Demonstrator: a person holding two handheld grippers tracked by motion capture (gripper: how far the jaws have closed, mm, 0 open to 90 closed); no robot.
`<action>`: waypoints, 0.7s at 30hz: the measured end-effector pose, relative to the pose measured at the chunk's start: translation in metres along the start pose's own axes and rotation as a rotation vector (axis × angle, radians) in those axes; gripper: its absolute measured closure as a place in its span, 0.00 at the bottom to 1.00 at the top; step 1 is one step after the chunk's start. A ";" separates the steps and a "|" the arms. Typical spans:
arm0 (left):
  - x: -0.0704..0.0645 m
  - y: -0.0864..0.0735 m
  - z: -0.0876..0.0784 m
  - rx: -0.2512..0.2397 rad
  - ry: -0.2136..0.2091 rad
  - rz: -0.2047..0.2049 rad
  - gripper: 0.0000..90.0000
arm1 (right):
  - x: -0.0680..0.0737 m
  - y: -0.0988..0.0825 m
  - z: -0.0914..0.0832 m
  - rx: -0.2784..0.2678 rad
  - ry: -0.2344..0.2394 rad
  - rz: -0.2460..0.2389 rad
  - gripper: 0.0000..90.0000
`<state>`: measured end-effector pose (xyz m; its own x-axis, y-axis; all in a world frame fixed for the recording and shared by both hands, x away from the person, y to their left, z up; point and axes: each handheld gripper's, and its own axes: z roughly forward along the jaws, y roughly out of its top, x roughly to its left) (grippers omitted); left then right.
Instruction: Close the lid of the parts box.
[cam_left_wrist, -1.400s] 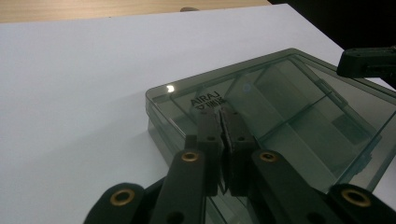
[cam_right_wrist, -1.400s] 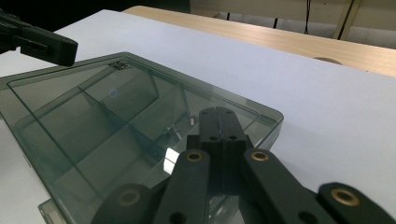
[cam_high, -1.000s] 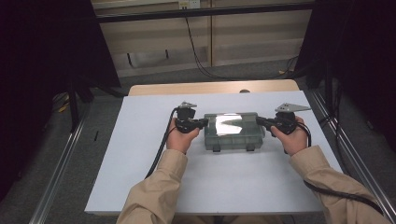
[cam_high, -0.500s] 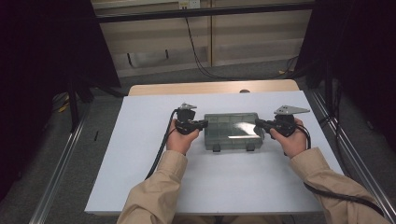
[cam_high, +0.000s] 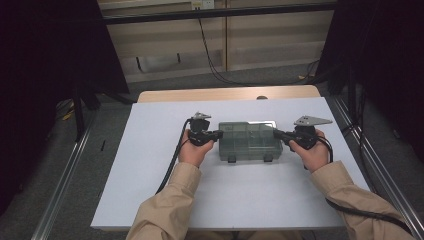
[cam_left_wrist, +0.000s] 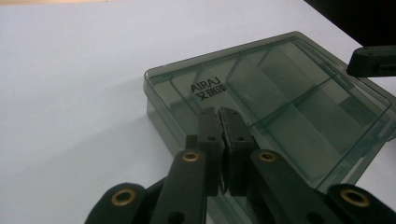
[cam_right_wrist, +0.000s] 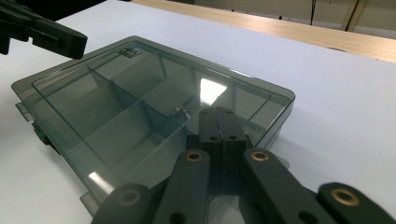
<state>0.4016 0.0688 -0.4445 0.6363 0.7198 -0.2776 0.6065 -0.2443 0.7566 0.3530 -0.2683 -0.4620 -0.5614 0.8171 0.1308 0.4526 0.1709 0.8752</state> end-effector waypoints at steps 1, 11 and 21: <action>0.000 -0.001 0.000 -0.005 0.001 -0.001 0.98 | 0.000 0.000 0.000 0.002 -0.002 -0.003 1.00; -0.002 -0.006 -0.001 -0.004 -0.001 0.000 0.98 | 0.003 -0.006 -0.003 -0.008 -0.013 0.010 1.00; -0.001 -0.011 -0.002 -0.008 -0.001 0.005 1.00 | 0.005 -0.011 -0.006 -0.003 -0.021 0.005 1.00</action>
<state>0.3937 0.0720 -0.4514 0.6403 0.7175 -0.2743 0.5993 -0.2432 0.7627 0.3413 -0.2690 -0.4683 -0.5445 0.8293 0.1255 0.4536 0.1653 0.8757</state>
